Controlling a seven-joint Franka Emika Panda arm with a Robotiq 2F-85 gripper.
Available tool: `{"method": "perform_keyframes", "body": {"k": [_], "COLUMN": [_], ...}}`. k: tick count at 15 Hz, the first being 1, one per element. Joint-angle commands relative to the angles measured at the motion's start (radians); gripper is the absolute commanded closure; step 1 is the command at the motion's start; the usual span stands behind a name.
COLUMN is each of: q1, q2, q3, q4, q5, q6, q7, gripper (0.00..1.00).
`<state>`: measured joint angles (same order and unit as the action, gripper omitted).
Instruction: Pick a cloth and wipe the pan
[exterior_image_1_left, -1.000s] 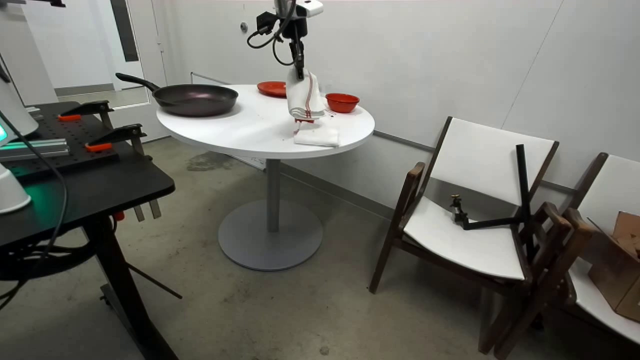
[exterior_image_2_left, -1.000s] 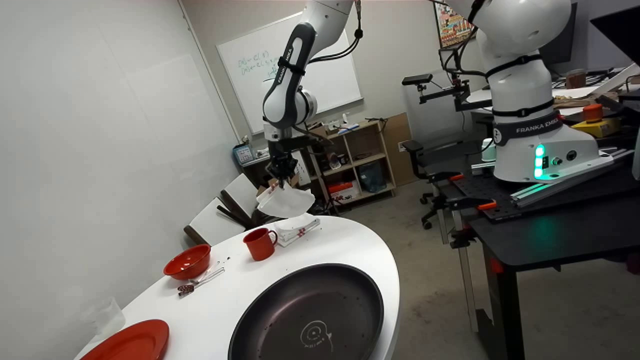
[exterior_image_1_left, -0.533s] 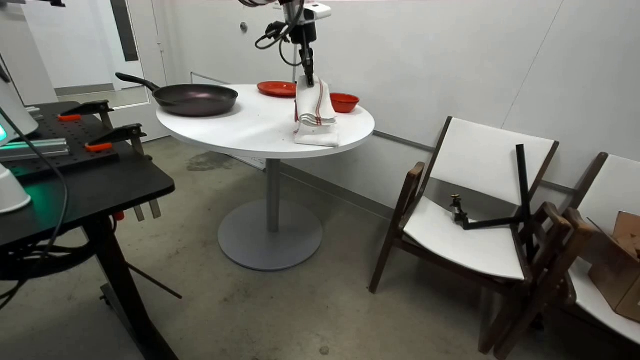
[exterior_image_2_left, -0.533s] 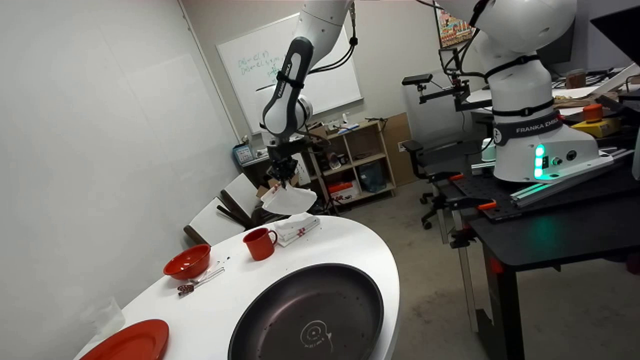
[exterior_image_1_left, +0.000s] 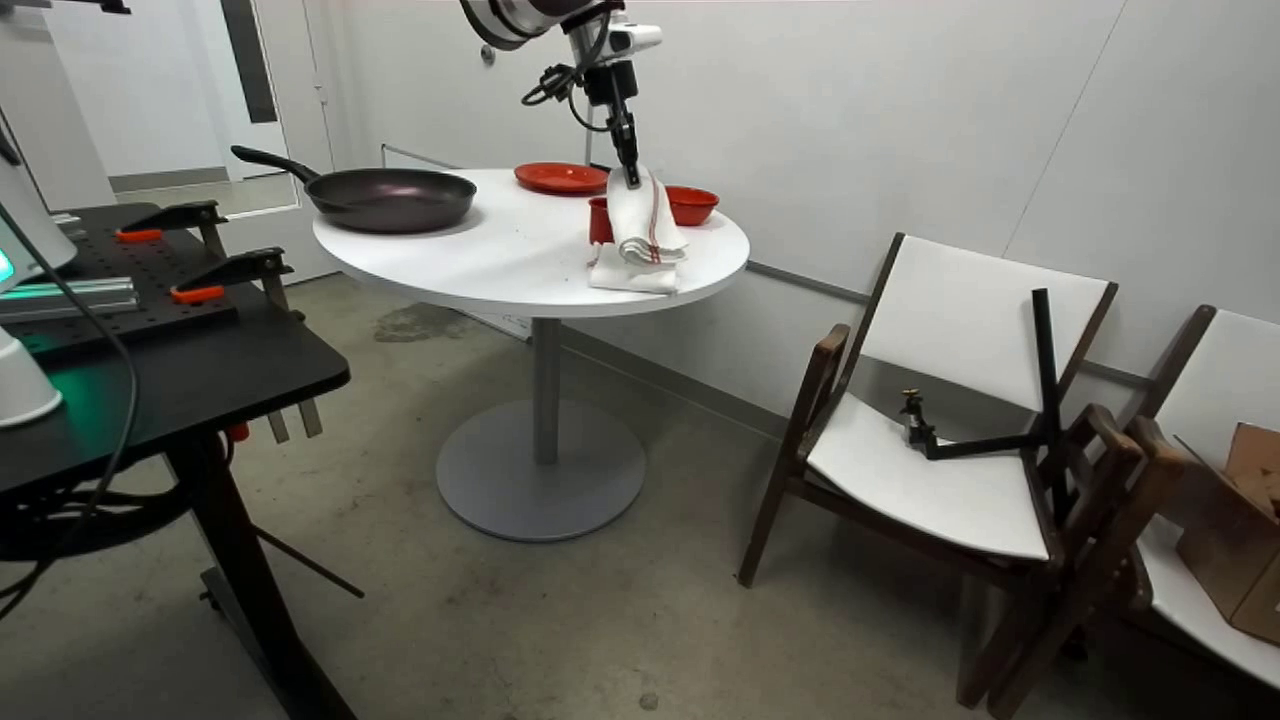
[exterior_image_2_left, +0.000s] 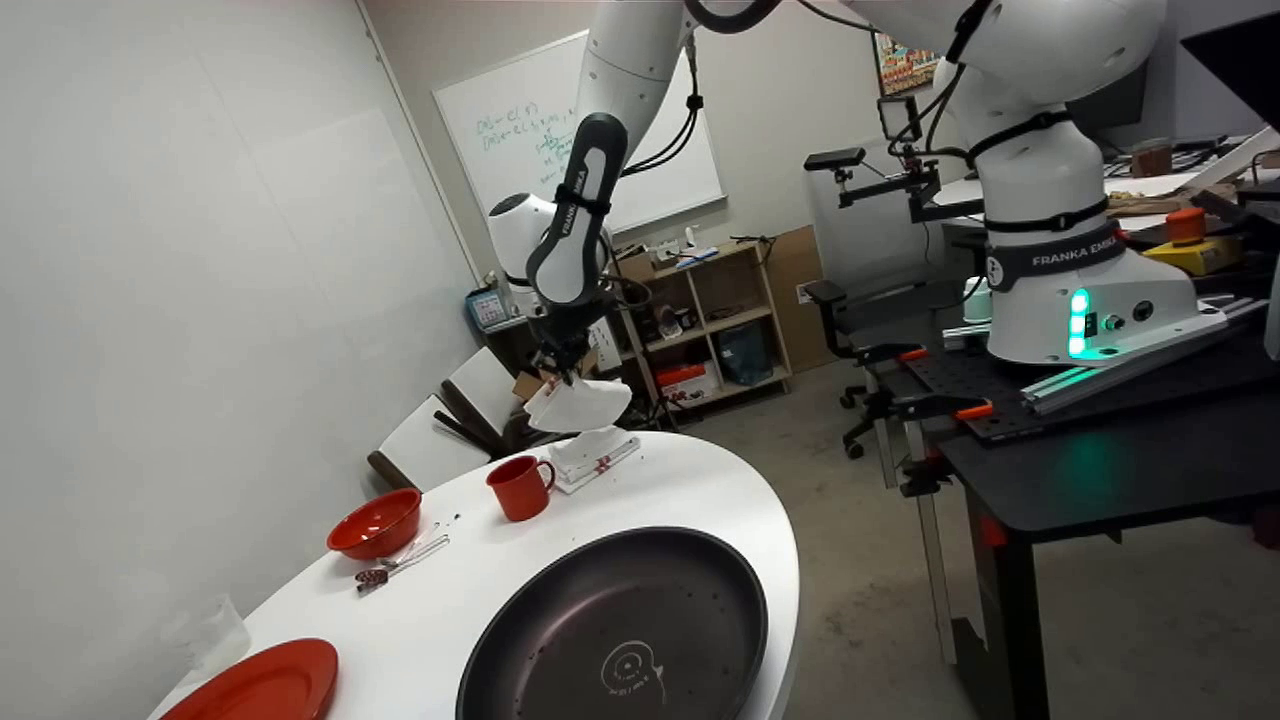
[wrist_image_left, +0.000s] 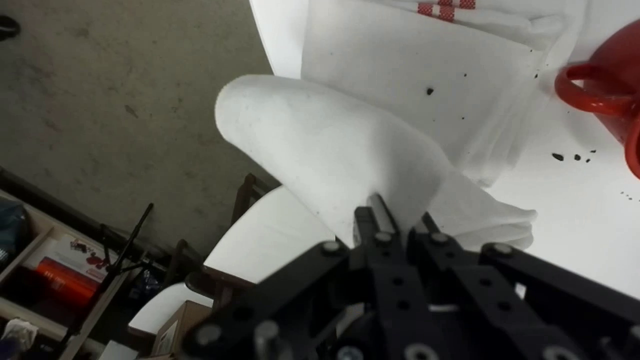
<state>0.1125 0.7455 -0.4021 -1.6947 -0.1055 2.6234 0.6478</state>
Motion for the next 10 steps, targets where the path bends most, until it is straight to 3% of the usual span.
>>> {"method": "perform_keyframes", "body": {"k": [1,10], "q1": [0.048,0.05], "q2": [0.063,0.147], "q3": [-0.039,0.009], "q4": [0.082,0.131], "q5": [-0.066,-0.064], "q6": [-0.031,-0.008], "q7": [0.065,0.049], "gripper": [0.98,0.98]}}
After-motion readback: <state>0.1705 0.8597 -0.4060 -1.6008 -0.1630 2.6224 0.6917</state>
